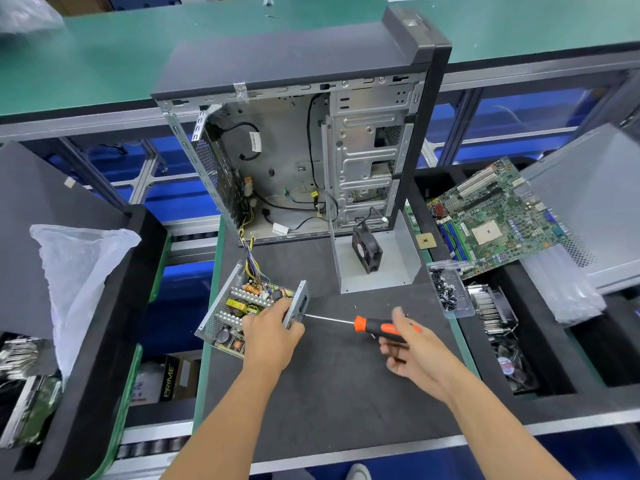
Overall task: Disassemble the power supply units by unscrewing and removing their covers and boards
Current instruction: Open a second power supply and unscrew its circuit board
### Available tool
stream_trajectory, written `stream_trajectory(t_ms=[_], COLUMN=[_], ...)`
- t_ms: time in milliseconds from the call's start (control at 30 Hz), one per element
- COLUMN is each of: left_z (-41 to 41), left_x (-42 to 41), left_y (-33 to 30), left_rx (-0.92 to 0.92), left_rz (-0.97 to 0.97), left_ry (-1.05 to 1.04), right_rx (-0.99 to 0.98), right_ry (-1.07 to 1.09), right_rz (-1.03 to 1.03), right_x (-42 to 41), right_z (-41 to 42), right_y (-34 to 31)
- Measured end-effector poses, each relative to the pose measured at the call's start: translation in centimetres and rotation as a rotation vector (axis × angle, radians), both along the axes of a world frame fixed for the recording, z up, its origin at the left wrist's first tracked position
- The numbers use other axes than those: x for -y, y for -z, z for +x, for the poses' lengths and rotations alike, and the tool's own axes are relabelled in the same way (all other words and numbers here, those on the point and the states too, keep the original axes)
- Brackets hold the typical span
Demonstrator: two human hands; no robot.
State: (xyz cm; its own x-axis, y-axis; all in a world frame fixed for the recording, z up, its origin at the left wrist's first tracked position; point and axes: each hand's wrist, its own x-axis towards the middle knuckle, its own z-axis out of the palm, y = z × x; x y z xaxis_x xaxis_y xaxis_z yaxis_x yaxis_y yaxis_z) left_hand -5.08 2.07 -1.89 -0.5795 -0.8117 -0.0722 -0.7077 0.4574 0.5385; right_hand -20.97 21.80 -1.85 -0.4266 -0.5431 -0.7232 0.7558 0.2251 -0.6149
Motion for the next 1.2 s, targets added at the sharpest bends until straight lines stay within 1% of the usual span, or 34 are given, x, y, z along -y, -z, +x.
stream_trajectory(t_ms=[67, 133, 167, 267, 333, 400, 467, 533, 600, 633, 700, 767, 800, 867, 900, 967, 1000, 1100, 1200], left_z=[0.0, 0.0, 0.1, 0.1, 0.1, 0.0, 0.1, 0.1, 0.1, 0.1, 0.1, 0.2, 0.2, 0.1, 0.1, 0.1, 0.1, 0.1, 0.0], left_x=[0.0, 0.1, 0.1, 0.1, 0.1, 0.1, 0.1, 0.1, 0.2, 0.2, 0.2, 0.2, 0.2, 0.2, 0.2, 0.2, 0.3, 0.3, 0.4], left_y=[0.0, 0.1, 0.1, 0.2, 0.2, 0.1, 0.2, 0.2, 0.3, 0.4, 0.4, 0.4, 0.4, 0.4, 0.4, 0.5, 0.6, 0.6, 0.7], left_rx=[0.007, 0.013, 0.012, 0.011, 0.013, 0.015, 0.023, 0.019, -0.003, -0.011, -0.016, -0.011, -0.012, -0.014, -0.013, -0.010, -0.014, -0.015, 0.006], left_rz=[0.000, -0.003, 0.001, -0.001, -0.010, -0.012, -0.020, -0.020, -0.010, -0.001, 0.014, -0.007, -0.018, -0.022, -0.023, -0.016, -0.010, -0.018, -0.048], left_ry=[0.000, 0.009, 0.009, 0.012, 0.017, 0.024, 0.033, 0.032, 0.019, 0.012, 0.005, 0.018, 0.020, 0.017, 0.020, 0.019, 0.013, 0.020, 0.035], right_rx=[-0.038, -0.091, -0.113, -0.121, -0.078, -0.005, 0.043, -0.025, -0.101, -0.113, -0.110, -0.092, -0.074, -0.022, -0.023, -0.105, -0.156, -0.241, -0.207], right_ry=[-0.095, -0.127, -0.127, -0.074, -0.029, -0.014, -0.049, -0.136, -0.166, -0.143, -0.025, 0.094, 0.119, 0.080, 0.013, -0.118, -0.154, -0.143, -0.065], right_rz=[0.170, 0.245, 0.228, 0.083, 0.015, -0.011, 0.069, 0.217, 0.266, 0.247, 0.137, 0.023, -0.010, 0.009, 0.074, 0.195, 0.212, 0.119, -0.011], right_x=[0.0, -0.1, -0.2, -0.3, -0.4, -0.5, -0.5, -0.4, -0.2, -0.2, -0.2, -0.1, -0.2, -0.1, -0.1, -0.2, -0.3, -0.7, -0.9], right_z=[-0.2, -0.7, -0.8, -0.6, -0.3, 0.0, 0.0, 0.0, 0.0, 0.0, 0.2, 0.4, 0.5, 0.8, 0.8, 0.8, 0.8, 0.6, 0.8], right_y=[0.1, 0.3, 0.4, 0.7, 0.9, 0.7, 0.3, 0.2, 0.7, 1.0, 1.4, 1.6, 1.6, 1.3, 1.2, 0.9, 0.9, 1.3, 1.4])
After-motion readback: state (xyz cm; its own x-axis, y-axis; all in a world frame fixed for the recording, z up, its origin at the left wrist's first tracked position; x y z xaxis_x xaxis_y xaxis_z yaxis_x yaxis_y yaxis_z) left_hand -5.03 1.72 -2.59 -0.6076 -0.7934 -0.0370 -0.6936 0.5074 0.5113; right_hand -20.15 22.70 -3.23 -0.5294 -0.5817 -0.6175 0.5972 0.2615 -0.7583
